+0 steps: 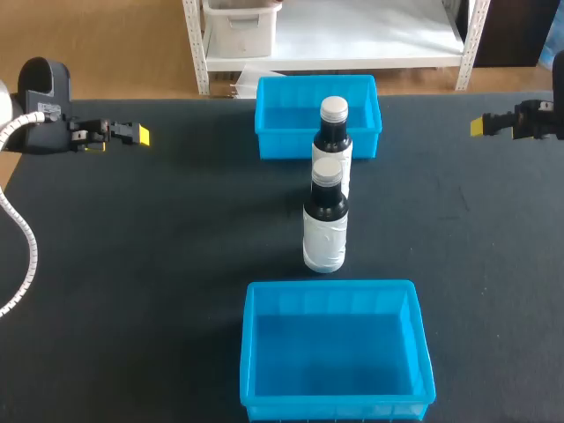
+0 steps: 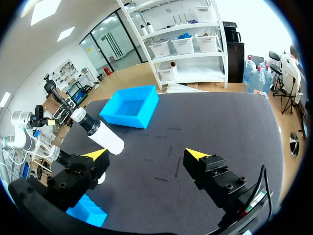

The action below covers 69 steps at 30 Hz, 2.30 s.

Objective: Pick up the bottle, and place it in the far bin if it is heavy, or in the near bin if it is light.

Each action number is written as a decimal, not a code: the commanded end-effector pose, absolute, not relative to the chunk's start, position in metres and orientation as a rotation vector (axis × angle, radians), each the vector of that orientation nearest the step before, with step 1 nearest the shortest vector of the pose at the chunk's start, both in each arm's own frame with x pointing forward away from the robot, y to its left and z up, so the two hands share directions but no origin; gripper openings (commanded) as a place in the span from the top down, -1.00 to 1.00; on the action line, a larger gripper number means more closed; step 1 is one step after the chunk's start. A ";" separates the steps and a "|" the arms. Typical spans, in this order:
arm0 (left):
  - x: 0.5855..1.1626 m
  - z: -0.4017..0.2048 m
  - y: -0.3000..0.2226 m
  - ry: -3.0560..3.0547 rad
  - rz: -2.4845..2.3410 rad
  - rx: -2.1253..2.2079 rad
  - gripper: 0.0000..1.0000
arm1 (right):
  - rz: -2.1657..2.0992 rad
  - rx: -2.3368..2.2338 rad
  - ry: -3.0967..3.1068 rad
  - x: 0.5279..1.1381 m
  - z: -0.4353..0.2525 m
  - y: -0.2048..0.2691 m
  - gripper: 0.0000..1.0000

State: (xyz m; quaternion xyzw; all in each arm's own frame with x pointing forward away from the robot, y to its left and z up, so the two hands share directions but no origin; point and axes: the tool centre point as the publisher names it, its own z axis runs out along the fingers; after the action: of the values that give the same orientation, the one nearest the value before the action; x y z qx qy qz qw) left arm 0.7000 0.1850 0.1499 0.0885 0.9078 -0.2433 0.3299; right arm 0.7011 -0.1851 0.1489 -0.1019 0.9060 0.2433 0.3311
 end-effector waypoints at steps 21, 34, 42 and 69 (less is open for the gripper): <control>0.700 0.150 0.185 2.374 -0.636 0.231 -1.00 | 1.002 -1.311 2.064 0.700 0.156 -0.198 -1.00; 0.700 0.150 0.185 2.374 -0.636 0.231 -1.00 | 0.935 -1.445 1.899 0.691 0.162 -0.189 -1.00; 0.700 0.150 0.185 2.374 -0.636 0.231 -1.00 | 0.842 -1.498 1.803 0.670 0.171 -0.162 -1.00; 0.700 0.150 0.185 2.374 -0.636 0.231 -1.00 | 0.863 -1.604 1.694 0.621 0.146 -0.026 -1.00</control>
State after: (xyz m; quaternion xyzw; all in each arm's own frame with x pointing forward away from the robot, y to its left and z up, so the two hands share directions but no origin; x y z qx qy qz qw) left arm 0.7000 0.1850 0.1499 0.0885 0.9078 -0.2433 0.3299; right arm 0.6116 -0.0374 0.1507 -0.6064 0.6500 0.3199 0.3278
